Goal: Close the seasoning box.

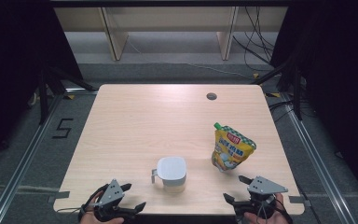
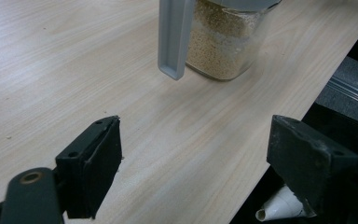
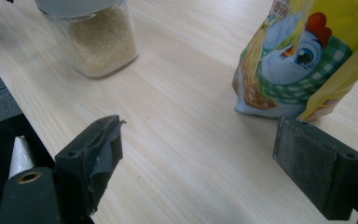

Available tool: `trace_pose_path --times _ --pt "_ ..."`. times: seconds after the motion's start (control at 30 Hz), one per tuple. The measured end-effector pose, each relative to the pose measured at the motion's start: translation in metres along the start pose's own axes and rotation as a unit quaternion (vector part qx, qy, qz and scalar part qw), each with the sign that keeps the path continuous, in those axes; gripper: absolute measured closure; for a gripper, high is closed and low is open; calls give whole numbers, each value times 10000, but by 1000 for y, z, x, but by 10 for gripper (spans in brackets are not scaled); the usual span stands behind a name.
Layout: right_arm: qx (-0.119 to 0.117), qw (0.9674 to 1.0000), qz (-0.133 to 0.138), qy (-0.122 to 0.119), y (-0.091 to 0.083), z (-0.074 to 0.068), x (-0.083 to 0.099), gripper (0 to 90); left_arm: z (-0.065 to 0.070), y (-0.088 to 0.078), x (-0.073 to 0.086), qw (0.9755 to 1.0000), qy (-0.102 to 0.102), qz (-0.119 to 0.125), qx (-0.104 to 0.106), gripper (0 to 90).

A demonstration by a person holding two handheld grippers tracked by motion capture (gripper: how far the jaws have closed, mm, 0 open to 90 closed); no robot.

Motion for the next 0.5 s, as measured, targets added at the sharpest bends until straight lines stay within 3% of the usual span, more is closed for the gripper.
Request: trace_pose_path --times 0.03,0.07,0.13,0.17,0.2,0.27,0.3,0.33,0.37,0.43,0.5 --pt "-9 10000 -15 -6 0 0 0 167 -2 -1 1 9999 75 -77 6 174" --pt "2 10000 -55 47 0 0 1 167 0 -1 1 9999 -69 -76 -2 174" --pt "-58 9999 -90 81 1 0 3 167 -3 0 1 9998 154 -78 6 178" --pt "-20 10000 -96 15 1 1 3 167 1 1 1 9999 -137 -3 19 179" --pt "-20 10000 -96 15 1 1 3 167 1 1 1 9999 -137 -3 19 178" --pt "-6 9999 -116 84 1 1 3 167 0 0 2 10000 -57 -42 22 178" --pt "35 9999 -98 29 0 3 3 167 -3 0 1 9999 106 -61 -6 178" --pt "42 9997 -136 206 0 1 4 167 -4 0 2 9999 131 -91 -21 179" --pt "50 9998 -143 137 0 2 4 167 -4 0 2 9999 131 -91 -21 179" --pt "5 9997 -163 158 0 1 4 167 -1 0 2 9999 -107 -34 1 179" --pt "-44 9998 -171 84 1 3 4 167 -2 1 2 9999 -128 -48 -9 179"
Point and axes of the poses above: each handheld gripper's, and its own axes: y roughly forward along the jaws, x roughly out of its underside, z roughly to its right, the point moved 8 cm from there along y, roughly forward along the jaws, and after that the axes turned 4 degrees about y, right-handed, at the moved point
